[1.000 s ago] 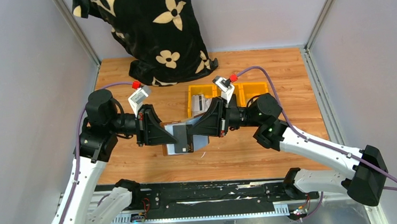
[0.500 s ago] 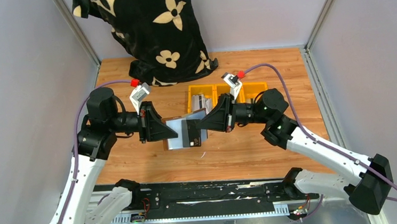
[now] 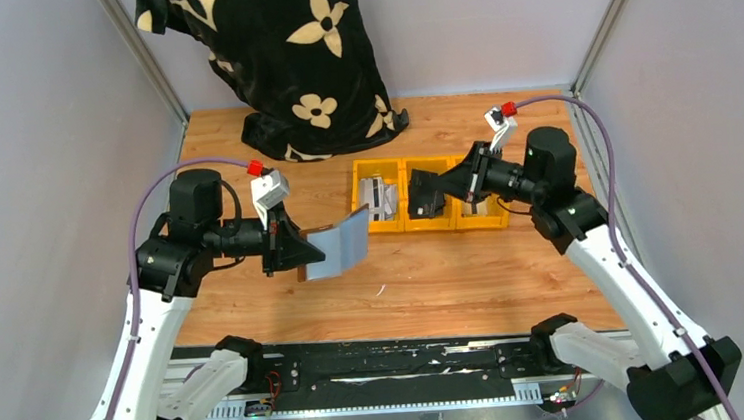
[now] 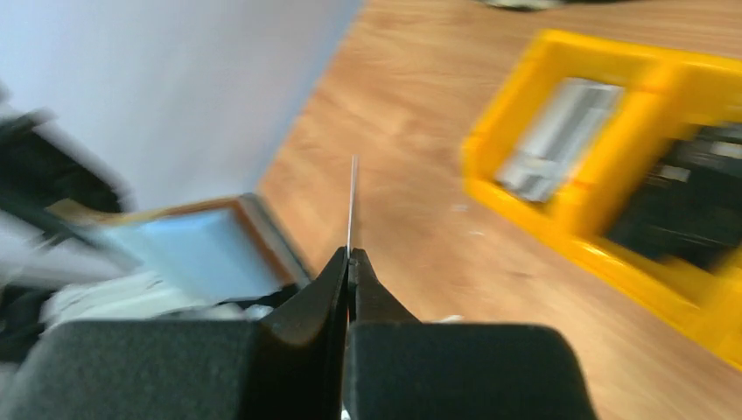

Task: Take the credit cards out of the card holder
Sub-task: Place the credit card in the storage box.

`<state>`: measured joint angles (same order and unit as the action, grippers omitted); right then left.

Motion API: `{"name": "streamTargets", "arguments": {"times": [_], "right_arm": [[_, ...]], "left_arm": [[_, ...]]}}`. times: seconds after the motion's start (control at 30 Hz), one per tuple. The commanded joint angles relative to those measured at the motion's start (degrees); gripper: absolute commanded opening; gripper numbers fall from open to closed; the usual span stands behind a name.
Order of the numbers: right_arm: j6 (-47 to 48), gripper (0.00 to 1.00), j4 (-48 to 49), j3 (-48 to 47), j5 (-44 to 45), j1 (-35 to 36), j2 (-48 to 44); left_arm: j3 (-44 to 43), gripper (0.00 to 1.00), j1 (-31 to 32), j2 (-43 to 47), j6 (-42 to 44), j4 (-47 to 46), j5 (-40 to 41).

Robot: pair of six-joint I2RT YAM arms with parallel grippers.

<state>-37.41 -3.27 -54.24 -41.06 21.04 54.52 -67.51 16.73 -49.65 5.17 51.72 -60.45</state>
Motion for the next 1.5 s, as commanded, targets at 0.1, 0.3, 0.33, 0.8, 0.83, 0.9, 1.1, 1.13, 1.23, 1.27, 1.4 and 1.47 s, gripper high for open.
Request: {"name": "streamTargets", "arguments": {"times": [0.1, 0.3, 0.33, 0.8, 0.83, 0.9, 1.1, 1.13, 1.23, 1.27, 1.4, 1.47], "right_arm": [[19.3, 0.00, -20.6, -6.3, 24.4, -3.5, 13.3], [21.4, 0.00, -18.0, -11.4, 25.0, -3.6, 25.9], [21.5, 0.00, -17.4, -12.8, 24.8, -3.6, 28.3], [19.4, 0.00, -11.4, -21.6, 17.5, -3.6, 48.0], [19.4, 0.00, -11.4, -21.9, 17.8, -3.6, 48.5], [19.6, 0.05, -11.6, -22.3, 18.7, -3.5, 48.8], [19.4, 0.39, -13.0, -22.7, 21.5, -3.2, 43.5], [19.2, 0.42, -12.6, -22.5, 21.3, -3.1, 41.6], [18.0, 0.50, -9.6, -21.5, 16.2, -2.3, 35.3], [17.3, 0.52, -7.4, -20.8, 12.9, -1.9, 33.3], [11.3, 0.69, 9.4, -15.1, -4.1, 2.0, 25.5], [13.8, 0.71, 13.7, -12.9, -7.9, 8.6, 21.5]], "left_arm": [[-1.4, 0.00, 0.1, 1.6, 11.4, 7.0, 1.8], [-0.6, 0.00, 0.1, 2.9, 13.1, 7.1, 1.7], [-0.4, 0.00, 0.1, 3.0, 13.3, 7.1, 1.4], [1.9, 0.00, 0.1, 5.6, 16.1, 7.9, 2.4], [1.8, 0.00, 0.1, 5.7, 16.4, 8.1, 2.5], [1.7, 0.00, 0.1, 5.7, 17.0, 8.5, 2.9], [1.4, 0.00, 0.1, 5.4, 18.8, 9.5, 3.1], [1.3, 0.00, 0.1, 5.3, 19.2, 9.7, 3.1], [1.0, 0.00, 0.1, 4.8, 21.2, 10.9, 3.3], [0.9, 0.00, 0.1, 4.6, 22.0, 11.5, 3.5], [0.8, 0.00, 0.2, 4.1, 27.0, 14.0, 5.4], [1.2, 0.00, 0.4, 3.8, 30.6, 15.8, 7.3]]}}
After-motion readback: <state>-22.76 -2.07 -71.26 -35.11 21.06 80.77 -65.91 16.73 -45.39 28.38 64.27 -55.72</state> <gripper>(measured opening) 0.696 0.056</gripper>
